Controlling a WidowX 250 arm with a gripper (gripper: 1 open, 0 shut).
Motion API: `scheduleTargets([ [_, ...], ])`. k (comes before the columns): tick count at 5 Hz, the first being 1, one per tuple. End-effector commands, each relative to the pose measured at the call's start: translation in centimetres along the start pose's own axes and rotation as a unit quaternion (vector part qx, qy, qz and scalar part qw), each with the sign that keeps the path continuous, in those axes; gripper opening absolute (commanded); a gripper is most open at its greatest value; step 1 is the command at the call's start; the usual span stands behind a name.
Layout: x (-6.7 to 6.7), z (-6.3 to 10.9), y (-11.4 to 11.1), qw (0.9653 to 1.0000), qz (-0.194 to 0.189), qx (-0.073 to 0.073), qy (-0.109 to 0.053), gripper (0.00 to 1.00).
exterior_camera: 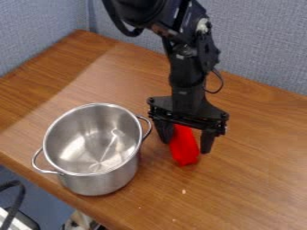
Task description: Put the red object in the metal pot
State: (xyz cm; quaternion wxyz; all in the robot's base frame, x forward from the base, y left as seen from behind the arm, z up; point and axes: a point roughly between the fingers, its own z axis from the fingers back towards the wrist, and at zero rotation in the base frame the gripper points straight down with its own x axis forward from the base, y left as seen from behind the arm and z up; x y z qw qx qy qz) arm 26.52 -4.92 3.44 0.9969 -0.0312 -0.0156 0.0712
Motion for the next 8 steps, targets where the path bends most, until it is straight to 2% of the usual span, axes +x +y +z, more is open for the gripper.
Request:
scheduleTargets([
  [1, 0.4, 0.7, 0.3, 0.9999, 0.007, 0.004, -0.01, 1.0],
  [6, 1.4, 1.7, 0.7, 0.9995, 0.013, 0.016, -0.022, 1.0],
  [7, 1.6, 1.2, 0.9, 0.9995, 0.017, 0.011, -0.024, 0.0],
  [8, 1.6, 1.3, 1.2, 0.9994, 0.016, 0.019, -0.024, 0.0],
])
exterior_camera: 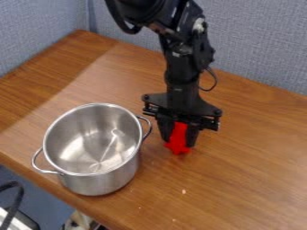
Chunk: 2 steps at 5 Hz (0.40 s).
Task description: Put the red object in the metal pot
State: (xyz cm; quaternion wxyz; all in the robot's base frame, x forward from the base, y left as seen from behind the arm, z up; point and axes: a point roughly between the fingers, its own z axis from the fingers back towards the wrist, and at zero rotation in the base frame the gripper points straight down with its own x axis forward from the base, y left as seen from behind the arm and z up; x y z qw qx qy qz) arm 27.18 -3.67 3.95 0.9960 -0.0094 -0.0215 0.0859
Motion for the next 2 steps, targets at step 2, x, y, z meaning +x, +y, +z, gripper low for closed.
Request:
scheduleTargets([
  [2, 0.51, 2.22, 0.52, 0.9997, 0.002, 0.022, -0.005, 0.0],
])
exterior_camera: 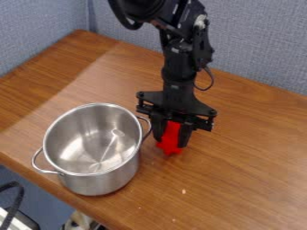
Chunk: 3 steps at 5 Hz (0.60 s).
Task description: Put the red object in the metal pot
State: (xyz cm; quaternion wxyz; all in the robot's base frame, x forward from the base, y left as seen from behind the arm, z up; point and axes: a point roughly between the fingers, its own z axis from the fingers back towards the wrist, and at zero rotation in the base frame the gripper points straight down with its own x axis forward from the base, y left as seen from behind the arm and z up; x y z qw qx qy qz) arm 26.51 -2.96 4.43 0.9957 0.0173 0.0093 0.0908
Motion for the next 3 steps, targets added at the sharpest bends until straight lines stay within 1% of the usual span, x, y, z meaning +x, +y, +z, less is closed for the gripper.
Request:
scheduleTargets([
  [1, 1.0, 3.3, 0.0, 0.9994, -0.004, 0.007, -0.034, 0.0],
  [2, 1.0, 5.9, 0.1, 0.9988, -0.005, 0.023, -0.042, 0.0],
  [3, 0.8, 8.4, 0.4, 0.9976, 0.0, 0.038, -0.057, 0.0],
])
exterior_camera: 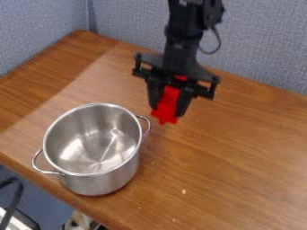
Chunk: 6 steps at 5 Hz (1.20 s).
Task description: Put the red object in the metal pot
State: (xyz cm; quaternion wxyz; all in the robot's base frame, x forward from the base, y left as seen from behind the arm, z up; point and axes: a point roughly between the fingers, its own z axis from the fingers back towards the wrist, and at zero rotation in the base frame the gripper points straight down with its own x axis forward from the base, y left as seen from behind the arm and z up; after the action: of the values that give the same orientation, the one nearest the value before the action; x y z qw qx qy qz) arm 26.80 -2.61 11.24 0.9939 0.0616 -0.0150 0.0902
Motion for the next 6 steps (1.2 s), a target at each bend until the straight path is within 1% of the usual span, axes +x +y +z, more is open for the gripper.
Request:
scheduleTargets([
  [1, -0.6, 2.3, 2.0, 0.999, 0.027, -0.001, -0.035, 0.0],
  [2, -3.2, 2.7, 4.8, 0.9966, 0.074, 0.0, -0.035, 0.0],
  [3, -5.1, 2.5, 7.6, 0.9933, 0.112, 0.003, -0.029, 0.0],
  [4, -6.7, 1.9, 9.1, 0.9917, 0.126, 0.005, -0.022, 0.0],
  [5, -7.4, 0.8, 9.8, 0.9921, 0.125, 0.004, -0.01, 0.0],
  [6, -7.0, -0.4, 10.2, 0.9921, 0.125, -0.006, -0.007, 1.0],
])
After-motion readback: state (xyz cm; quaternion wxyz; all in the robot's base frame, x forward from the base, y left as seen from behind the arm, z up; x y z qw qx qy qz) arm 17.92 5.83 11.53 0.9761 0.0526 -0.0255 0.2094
